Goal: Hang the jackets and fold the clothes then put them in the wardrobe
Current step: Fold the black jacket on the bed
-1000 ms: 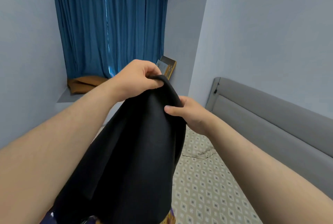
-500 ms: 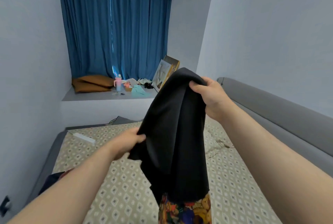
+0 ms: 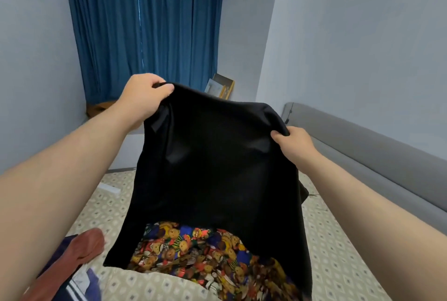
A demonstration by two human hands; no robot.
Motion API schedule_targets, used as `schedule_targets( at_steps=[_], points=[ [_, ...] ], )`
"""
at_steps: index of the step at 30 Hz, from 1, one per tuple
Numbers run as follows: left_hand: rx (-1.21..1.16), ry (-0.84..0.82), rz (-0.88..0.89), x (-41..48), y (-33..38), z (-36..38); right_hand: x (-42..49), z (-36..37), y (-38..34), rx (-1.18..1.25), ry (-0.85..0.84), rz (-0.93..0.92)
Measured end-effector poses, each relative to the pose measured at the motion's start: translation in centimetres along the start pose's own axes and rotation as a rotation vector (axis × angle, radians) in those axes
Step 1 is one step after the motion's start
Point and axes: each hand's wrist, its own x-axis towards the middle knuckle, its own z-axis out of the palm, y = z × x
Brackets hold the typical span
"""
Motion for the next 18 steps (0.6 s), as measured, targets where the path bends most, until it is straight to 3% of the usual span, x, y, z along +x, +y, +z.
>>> schedule_targets(
  at_steps=[5, 8, 12, 15, 18],
  points=[
    [0.007, -0.04, 0.168, 0.4, 3.1, 0.1, 0.3, 0.8, 0.0, -0.174, 0.003, -0.046],
    [-0.077, -0.034, 0.254, 0.5, 5.0, 0.8, -0.4, 2.2, -0.8, -0.103, -0.037, -0.128],
    [-0.168, -0.032, 0.315, 0.4, 7.5, 2.8, -2.8, 5.0, -3.4, 0.153, -0.392, -0.282],
    [-0.275, 0.039, 0.253, 0.5, 8.4, 3.7, -4.3, 7.2, -3.3, 0.313, -0.654, -0.207],
    [-0.448, 0.112, 0.156, 0.9, 9.0, 3.0, -5.8, 9.1, -1.4, 0.349, -0.741, -0.125]
  ],
)
